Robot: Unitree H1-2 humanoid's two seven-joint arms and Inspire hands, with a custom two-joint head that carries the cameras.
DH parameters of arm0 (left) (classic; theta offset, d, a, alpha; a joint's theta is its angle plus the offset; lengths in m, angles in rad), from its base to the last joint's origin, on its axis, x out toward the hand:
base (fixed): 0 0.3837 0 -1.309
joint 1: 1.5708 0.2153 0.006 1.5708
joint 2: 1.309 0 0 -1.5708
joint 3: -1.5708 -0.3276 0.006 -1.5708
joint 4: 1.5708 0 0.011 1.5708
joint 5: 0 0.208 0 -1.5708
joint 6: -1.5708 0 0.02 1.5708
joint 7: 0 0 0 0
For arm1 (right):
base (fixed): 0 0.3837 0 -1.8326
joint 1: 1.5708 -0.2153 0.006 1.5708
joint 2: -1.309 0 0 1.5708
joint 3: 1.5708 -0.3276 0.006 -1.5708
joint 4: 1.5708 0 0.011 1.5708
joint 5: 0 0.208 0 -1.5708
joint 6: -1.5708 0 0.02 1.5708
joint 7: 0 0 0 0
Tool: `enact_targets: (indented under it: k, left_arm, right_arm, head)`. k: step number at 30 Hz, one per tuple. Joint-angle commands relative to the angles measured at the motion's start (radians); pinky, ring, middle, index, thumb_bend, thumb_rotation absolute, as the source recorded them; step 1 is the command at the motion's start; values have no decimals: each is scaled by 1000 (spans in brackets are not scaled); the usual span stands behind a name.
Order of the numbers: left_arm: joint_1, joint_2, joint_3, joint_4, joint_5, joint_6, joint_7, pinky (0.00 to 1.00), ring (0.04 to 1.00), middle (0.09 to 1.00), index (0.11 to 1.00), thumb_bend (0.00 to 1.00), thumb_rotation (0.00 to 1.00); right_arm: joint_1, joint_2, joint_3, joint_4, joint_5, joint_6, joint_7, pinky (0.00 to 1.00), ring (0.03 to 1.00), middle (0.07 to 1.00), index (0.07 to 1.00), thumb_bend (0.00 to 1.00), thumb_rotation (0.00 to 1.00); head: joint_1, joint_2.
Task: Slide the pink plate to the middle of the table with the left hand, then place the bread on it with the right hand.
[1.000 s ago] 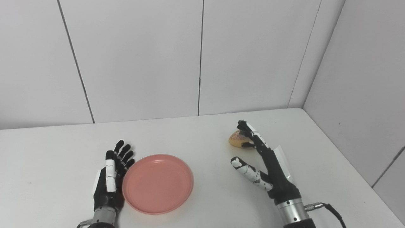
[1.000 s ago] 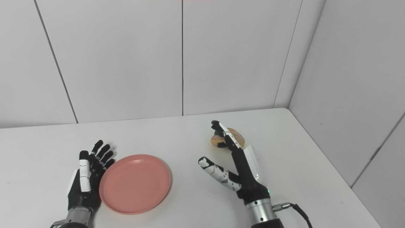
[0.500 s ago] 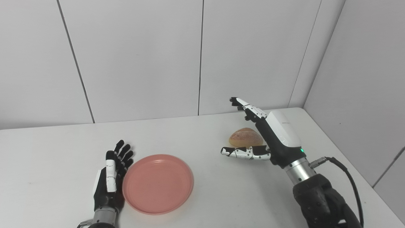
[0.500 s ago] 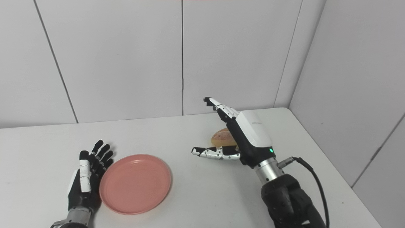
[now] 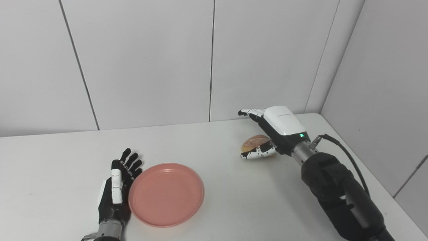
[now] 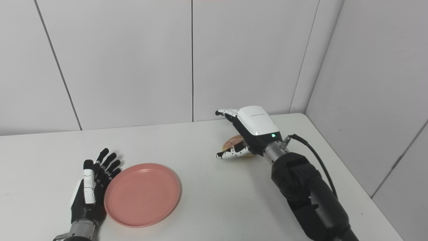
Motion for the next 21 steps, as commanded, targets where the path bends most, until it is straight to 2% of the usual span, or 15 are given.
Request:
enact_targets:
  k: [1, 6, 10, 13, 18, 21]
  left_arm:
    - [39, -16, -3, 21, 8, -1, -1, 875, 874, 911, 898, 776, 1000]
    - [42, -20, -3, 17, 1, 1, -5, 890, 867, 908, 903, 760, 1000]
    - [46, -19, -7, 10, 5, 7, -6, 904, 862, 912, 902, 773, 1000]
    - [50, -21, -8, 2, 4, 11, -4, 873, 853, 909, 895, 753, 1000]
    - [53, -20, -11, 1, 2, 18, -10, 891, 857, 910, 899, 747, 1000]
    - [55, -19, -13, 0, 2, 16, -13, 900, 858, 913, 904, 743, 1000]
  right_arm:
    - [-72, -35, -1, 14, -23, 22, -4, 634, 779, 805, 797, 1000, 337]
    - [-124, -41, 19, 88, -42, 52, 44, 629, 775, 804, 799, 1000, 341]
    - [-165, -53, 34, 157, -9, 49, 97, 653, 801, 825, 807, 1000, 318]
    - [-189, -58, 51, 209, -2, 36, 101, 656, 797, 823, 803, 1000, 323]
    - [-238, -53, 99, 299, -28, 53, 97, 696, 802, 826, 805, 1000, 304]
    - [-268, -46, 116, 347, -25, 64, 104, 684, 800, 827, 800, 1000, 276]
  head:
    - [3, -1]
    - [8, 1]
    - [16, 5]
    - [22, 4]
    - [22, 4]
    - [26, 6]
